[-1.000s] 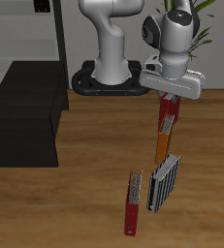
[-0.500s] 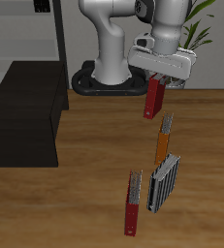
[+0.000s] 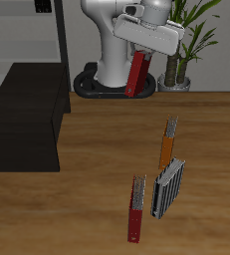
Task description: Place the left red book flat on top of the shelf and place the orange book upright on top of the shelf
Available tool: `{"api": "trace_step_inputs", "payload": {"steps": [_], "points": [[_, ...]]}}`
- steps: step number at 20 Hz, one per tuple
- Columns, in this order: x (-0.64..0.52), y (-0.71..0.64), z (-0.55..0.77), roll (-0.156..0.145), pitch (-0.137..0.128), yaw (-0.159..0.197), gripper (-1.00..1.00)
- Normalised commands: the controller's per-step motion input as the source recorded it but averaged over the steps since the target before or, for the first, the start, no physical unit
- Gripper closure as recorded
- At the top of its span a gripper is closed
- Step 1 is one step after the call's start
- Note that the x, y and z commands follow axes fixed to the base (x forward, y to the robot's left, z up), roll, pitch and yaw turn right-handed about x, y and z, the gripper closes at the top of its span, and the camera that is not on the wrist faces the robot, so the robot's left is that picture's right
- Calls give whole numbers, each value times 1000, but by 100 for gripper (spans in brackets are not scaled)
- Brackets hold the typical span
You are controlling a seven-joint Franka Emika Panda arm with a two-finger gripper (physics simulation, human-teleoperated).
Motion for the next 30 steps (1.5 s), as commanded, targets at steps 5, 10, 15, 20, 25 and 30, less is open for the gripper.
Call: {"api": "trace_step_inputs", "payload": {"steps": [5,10,15,20,25,30], "points": [[-260,-422,362,-90,-39,22,100],[-219,-536,328,-129,-30,4,100],[-128,-609,223,-148,-40,35,100],[-131,-528,198,-127,-36,1,100],[-229,-599,246,-112,-29,-19,100],[-181,-358,130,-80,-32,-14,100]]}}
